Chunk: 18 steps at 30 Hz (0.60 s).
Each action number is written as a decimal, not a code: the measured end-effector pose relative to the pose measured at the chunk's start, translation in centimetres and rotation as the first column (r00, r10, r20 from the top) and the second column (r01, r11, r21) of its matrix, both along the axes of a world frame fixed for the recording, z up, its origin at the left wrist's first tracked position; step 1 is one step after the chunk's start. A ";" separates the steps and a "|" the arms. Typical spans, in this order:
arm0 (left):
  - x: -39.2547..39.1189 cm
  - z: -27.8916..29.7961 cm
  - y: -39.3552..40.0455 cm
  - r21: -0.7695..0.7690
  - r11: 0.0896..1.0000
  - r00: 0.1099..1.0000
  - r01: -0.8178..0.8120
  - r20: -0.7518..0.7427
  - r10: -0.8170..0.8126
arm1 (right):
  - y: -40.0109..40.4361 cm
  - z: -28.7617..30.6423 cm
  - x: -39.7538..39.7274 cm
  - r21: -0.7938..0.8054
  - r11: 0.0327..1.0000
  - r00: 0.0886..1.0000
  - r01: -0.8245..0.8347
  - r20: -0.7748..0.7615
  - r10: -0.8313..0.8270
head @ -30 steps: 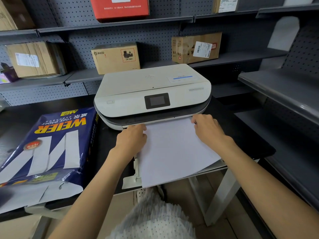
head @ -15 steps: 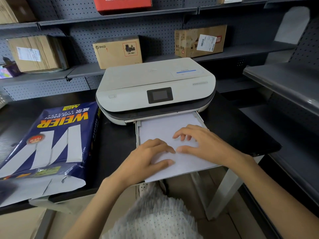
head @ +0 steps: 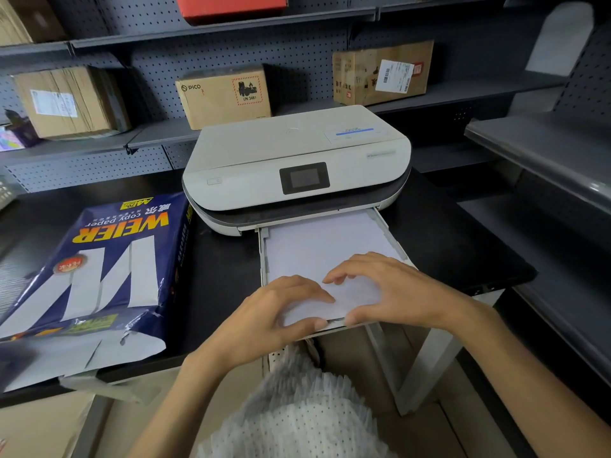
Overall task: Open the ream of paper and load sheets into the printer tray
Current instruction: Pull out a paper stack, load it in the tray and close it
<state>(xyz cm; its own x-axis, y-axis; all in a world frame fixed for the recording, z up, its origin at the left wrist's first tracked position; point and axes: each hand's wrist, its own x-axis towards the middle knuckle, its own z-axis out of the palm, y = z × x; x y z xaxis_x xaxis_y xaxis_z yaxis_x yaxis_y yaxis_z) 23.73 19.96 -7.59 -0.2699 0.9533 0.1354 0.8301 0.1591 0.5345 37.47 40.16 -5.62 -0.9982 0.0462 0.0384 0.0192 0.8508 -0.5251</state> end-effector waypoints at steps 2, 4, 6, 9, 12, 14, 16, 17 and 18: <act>-0.1 -0.1 0.1 0.004 1.000 1.000 -0.003 0.002 0.003 | 0.1 -0.2 -0.2 0.004 1.000 1.000 0.016 -0.010 -0.016; -0.2 -0.3 0.2 0.005 1.000 1.000 -0.009 -0.006 0.009 | 0.2 -0.5 -0.3 0.014 0.999 0.999 0.034 -0.026 -0.033; -0.3 -0.4 0.2 -0.003 1.000 0.999 -0.016 -0.028 0.016 | 0.2 -0.7 -0.4 0.031 0.999 0.999 0.042 -0.036 -0.041; -0.5 -0.5 0.4 -0.009 1.000 0.996 -0.018 -0.084 0.017 | 0.3 -0.8 -0.5 0.048 0.998 0.999 0.039 -0.035 -0.037; -0.7 -0.6 0.6 0.008 1.000 0.988 -0.005 -0.154 0.006 | 0.3 -0.9 -0.7 0.090 0.995 0.998 0.045 -0.052 -0.041; -0.8 -0.8 0.8 0.010 1.000 0.983 0.002 -0.184 -0.001 | 0.2 -1.1 -0.9 0.089 0.995 0.998 0.043 -0.050 -0.038; -0.9 -1.0 0.9 -0.003 1.000 0.987 -0.002 -0.160 0.002 | 0.3 -1.1 -1.1 0.074 0.996 0.998 0.044 -0.053 -0.040; -0.8 -1.1 0.9 -0.010 1.000 0.990 0.000 -0.144 -0.001 | 0.4 -1.0 -1.2 0.067 0.997 0.997 0.048 -0.058 -0.044; -0.8 -1.2 0.8 -0.017 1.000 0.990 0.003 -0.138 -0.005 | 0.4 -1.0 -1.3 0.063 0.996 0.997 0.055 -0.061 -0.051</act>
<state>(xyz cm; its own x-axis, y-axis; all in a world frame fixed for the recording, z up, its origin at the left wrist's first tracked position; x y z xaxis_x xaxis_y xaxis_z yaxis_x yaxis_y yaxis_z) 22.89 20.80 -8.82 -0.2457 0.9569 0.1548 0.8964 0.1635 0.4120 36.18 40.61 -6.61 -0.9902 0.0947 0.1023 0.0358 0.8818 -0.4703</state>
